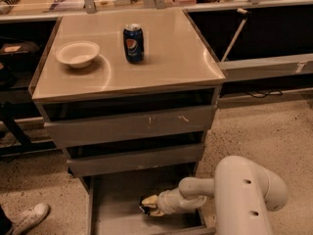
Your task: Place rxbar chocolate into bottom drawer
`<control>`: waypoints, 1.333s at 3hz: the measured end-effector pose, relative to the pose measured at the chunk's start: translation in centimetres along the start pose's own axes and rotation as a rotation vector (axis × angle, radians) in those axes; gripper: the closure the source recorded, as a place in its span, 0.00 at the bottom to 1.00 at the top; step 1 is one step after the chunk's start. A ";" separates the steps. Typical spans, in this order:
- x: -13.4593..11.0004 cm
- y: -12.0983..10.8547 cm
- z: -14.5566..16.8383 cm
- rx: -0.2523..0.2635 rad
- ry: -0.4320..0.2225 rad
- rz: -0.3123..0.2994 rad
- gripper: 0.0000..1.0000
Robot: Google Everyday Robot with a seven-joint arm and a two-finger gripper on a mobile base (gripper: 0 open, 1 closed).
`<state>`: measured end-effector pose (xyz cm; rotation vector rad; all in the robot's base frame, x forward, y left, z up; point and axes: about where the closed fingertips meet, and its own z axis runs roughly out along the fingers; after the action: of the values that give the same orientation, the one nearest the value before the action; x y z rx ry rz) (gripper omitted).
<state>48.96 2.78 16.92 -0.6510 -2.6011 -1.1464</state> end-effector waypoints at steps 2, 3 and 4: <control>0.0 0.0 0.0 0.000 0.000 0.000 0.58; 0.0 0.0 0.0 0.000 0.000 0.000 0.35; 0.0 0.0 0.1 0.000 0.000 0.000 0.12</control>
Offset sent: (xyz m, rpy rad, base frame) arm 0.0002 0.0003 -0.0003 0.0001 -0.0001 0.0001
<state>48.97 2.82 16.89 -0.6507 -2.6010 -1.1465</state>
